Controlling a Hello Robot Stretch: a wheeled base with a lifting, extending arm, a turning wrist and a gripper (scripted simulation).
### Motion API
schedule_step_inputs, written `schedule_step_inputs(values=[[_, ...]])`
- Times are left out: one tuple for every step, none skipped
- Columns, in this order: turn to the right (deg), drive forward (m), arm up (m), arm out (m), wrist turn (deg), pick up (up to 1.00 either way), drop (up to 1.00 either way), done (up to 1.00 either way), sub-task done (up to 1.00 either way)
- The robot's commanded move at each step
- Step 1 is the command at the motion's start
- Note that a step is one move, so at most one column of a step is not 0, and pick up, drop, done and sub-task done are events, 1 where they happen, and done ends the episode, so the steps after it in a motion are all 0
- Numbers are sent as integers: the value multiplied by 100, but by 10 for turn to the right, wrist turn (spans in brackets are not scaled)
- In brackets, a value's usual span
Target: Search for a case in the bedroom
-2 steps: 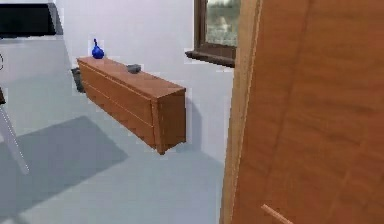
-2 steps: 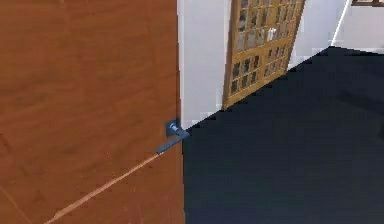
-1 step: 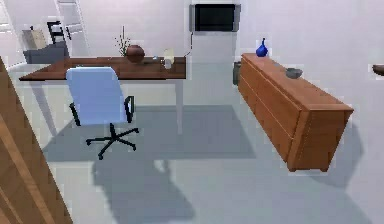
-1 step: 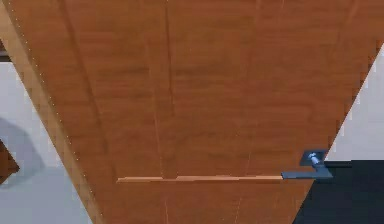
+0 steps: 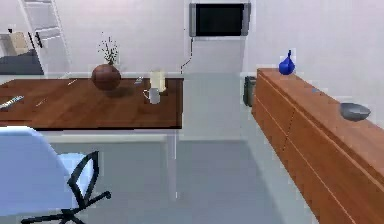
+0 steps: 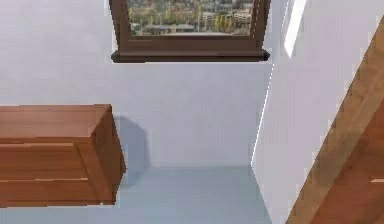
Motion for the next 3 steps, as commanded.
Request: schedule_step_inputs(values=[[0, 90, 0, 0, 0, 0, 0, 0, 0], [-180, 0, 0, 0, 0, 0, 0, 0, 0], [0, 0, 0, 0, 0, 0, 0, 100, 0]])
